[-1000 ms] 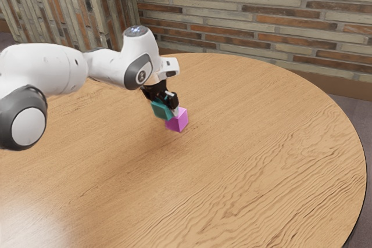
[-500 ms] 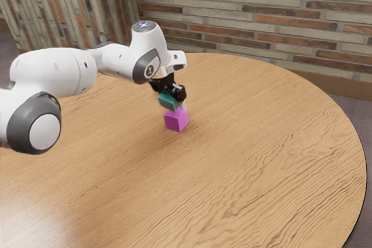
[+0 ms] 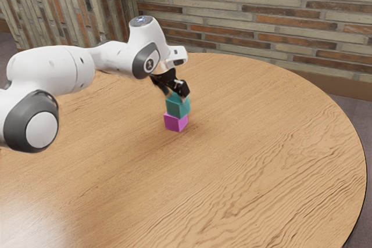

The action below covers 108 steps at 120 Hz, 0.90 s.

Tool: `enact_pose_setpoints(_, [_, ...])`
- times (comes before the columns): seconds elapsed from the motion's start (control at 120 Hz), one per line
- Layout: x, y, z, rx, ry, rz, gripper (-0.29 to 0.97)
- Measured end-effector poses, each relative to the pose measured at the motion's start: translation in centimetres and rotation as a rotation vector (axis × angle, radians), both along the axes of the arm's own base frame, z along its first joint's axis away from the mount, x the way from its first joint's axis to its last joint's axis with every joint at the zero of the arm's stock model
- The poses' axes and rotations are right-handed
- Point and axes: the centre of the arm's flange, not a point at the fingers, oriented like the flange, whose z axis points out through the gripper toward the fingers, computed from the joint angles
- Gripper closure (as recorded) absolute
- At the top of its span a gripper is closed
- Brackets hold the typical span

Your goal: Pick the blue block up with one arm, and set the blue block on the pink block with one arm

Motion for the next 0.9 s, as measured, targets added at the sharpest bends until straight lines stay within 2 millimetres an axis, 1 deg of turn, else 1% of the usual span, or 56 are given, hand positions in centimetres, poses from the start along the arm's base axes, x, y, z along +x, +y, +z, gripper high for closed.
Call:
enact_pose_setpoints(0.017, [-0.5, 0.3, 1.0, 0.007, -0.002, 0.001, 0.09])
enact_pose_setpoints(0.05, [-3.1, 0.8, 5.1, 0.030, -0.010, 0.007, 0.07])
enact_pose_setpoints(0.067, [-4.9, 1.0, 7.4, 0.036, -0.015, 0.012, 0.07])
enact_pose_setpoints(0.083, [-6.8, 1.2, 10.1, 0.040, -0.023, 0.020, 0.06])
enact_pose_setpoints(0.108, [-10.0, 1.5, 14.8, 0.037, -0.039, 0.043, 0.06])
enact_pose_setpoints(0.133, [-12.9, 1.6, 18.8, 0.027, -0.046, 0.072, 0.05])
enact_pose_setpoints(0.175, [-16.7, 1.4, 25.0, -0.002, -0.051, 0.139, 0.04])
enact_pose_setpoints(0.2, [-18.3, 1.3, 27.4, -0.021, -0.039, 0.181, 0.04])
enact_pose_setpoints(0.225, [-19.5, 1.2, 28.8, -0.036, -0.016, 0.223, 0.03])
enact_pose_setpoints(0.283, [-21.3, 1.0, 30.0, -0.061, 0.052, 0.317, 0.02])
enact_pose_setpoints(0.408, [-24.4, 1.6, 31.2, -0.094, 0.180, 0.512, 0.01])
enact_pose_setpoints(0.5, [-25.9, 1.5, 32.0, -0.100, 0.243, 0.624, 0.01])
enact_pose_setpoints(0.517, [-26.2, 1.8, 32.5, -0.104, 0.245, 0.647, 0.01])
enact_pose_setpoints(0.583, [-27.6, 3.6, 35.6, -0.120, 0.218, 0.749, 0.01])
enact_pose_setpoints(0.617, [-28.3, 4.2, 36.3, -0.109, 0.218, 0.794, 0.01])
enact_pose_setpoints(0.733, [-29.3, 5.1, 35.4, -0.055, 0.276, 0.922, 0.00])
enact_pose_setpoints(0.8, [-30.1, 5.1, 34.8, -0.037, 0.305, 0.974, 0.00])
enact_pose_setpoints(0.9, [-31.1, 6.5, 34.4, -0.030, 0.329, 1.071, 0.00])
